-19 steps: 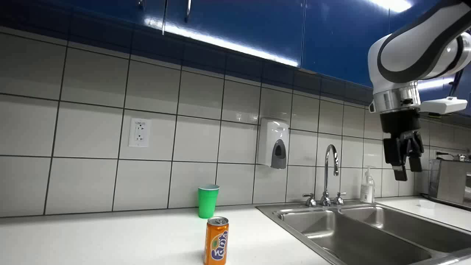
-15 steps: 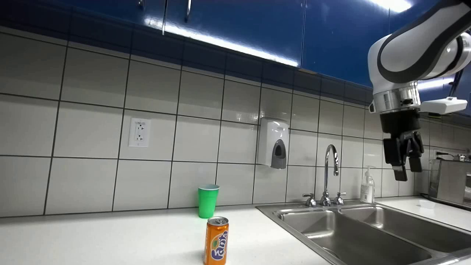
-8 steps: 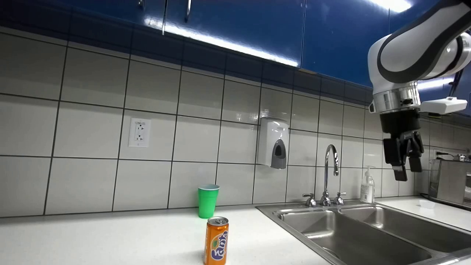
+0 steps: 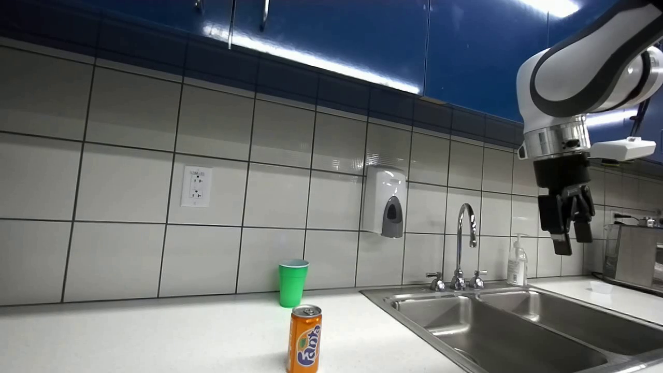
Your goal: Put the can inside the sink
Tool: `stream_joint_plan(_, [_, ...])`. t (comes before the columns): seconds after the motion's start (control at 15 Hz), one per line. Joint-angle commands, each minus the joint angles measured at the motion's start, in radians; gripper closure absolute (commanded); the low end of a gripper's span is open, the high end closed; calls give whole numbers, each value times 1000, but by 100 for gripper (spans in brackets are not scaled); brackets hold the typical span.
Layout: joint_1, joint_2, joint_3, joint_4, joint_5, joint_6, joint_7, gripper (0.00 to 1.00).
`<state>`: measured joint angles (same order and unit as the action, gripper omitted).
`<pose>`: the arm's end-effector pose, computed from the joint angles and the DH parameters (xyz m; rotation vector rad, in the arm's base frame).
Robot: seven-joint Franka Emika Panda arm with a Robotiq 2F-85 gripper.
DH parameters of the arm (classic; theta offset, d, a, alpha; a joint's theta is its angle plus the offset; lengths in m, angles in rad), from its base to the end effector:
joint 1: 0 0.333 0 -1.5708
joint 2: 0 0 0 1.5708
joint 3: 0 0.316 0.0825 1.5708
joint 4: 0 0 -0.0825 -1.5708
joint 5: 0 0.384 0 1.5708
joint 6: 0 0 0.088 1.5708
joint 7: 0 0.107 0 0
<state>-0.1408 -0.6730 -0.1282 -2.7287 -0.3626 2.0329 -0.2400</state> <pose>0.3173 -0.1057 0.4166 2.8986 0.2414 -0.1126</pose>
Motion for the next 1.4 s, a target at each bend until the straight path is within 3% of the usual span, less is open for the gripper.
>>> stream_joint_plan(0.0, [37,24,12,-10,24,44,26,0])
stream_joint_plan(0.47, [153,134,62,-18,111,150,26,0])
stream_joint_plan(0.8, [235,230,152,1,172,200,75,0])
stream_joint_plan(1.33, [316,412,271,84,175,229,135,0])
